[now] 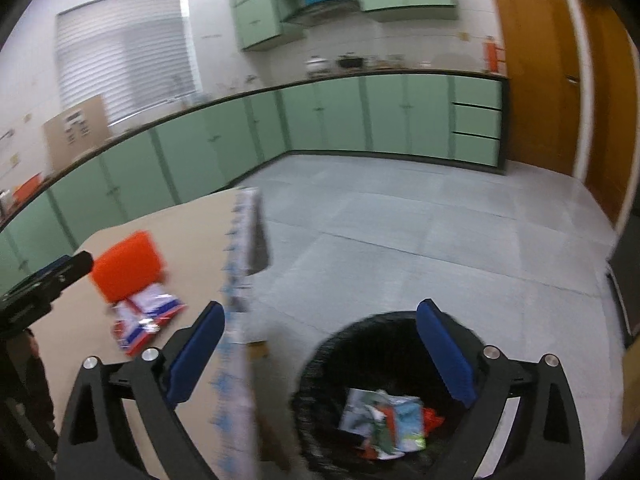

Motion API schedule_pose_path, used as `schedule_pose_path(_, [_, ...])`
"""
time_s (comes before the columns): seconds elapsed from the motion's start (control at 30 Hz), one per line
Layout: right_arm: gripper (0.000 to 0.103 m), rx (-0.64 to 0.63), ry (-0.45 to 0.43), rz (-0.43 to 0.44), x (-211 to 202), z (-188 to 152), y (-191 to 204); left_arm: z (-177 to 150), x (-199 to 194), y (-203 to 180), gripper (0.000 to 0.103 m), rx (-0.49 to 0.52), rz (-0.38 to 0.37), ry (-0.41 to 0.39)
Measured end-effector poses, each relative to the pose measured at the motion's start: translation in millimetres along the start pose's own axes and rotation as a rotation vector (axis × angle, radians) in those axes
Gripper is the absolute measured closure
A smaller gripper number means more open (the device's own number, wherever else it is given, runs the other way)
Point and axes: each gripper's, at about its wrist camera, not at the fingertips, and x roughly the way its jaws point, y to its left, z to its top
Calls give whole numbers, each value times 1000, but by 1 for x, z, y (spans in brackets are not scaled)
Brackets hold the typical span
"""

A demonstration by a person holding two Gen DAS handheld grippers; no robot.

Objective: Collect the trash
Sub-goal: 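Move both open grippers back to the remaining trash on the table, then grasp the red-white-blue snack wrapper with the right gripper while the left gripper grasps the orange foam net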

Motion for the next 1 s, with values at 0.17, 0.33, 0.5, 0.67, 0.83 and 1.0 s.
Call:
schedule_pose_path(0.17, [8, -49, 29, 75, 23, 0, 50, -4, -8, 46, 25, -24, 98, 8])
schedule_pose_path(0.33, [9, -93, 61, 107, 51, 5, 88, -5, -10, 65, 25, -42, 116, 18])
schedule_pose_path(0.5, [9, -145, 109, 111, 76, 2, 115, -8, -10, 78, 25, -55, 113, 25])
schedule_pose_path(0.67, [9, -149, 173, 103, 99, -3, 125, -11, -6, 86, 25, -61, 121, 37])
schedule_pose_path(0.83, [9, -160, 242, 94, 115, -9, 130, -13, -2, 98, 25, -82, 127, 53])
schedule_pose_path(1.0, [14, -177, 293, 108, 124, -12, 135, -13, 5, 101, 25, -98, 124, 72])
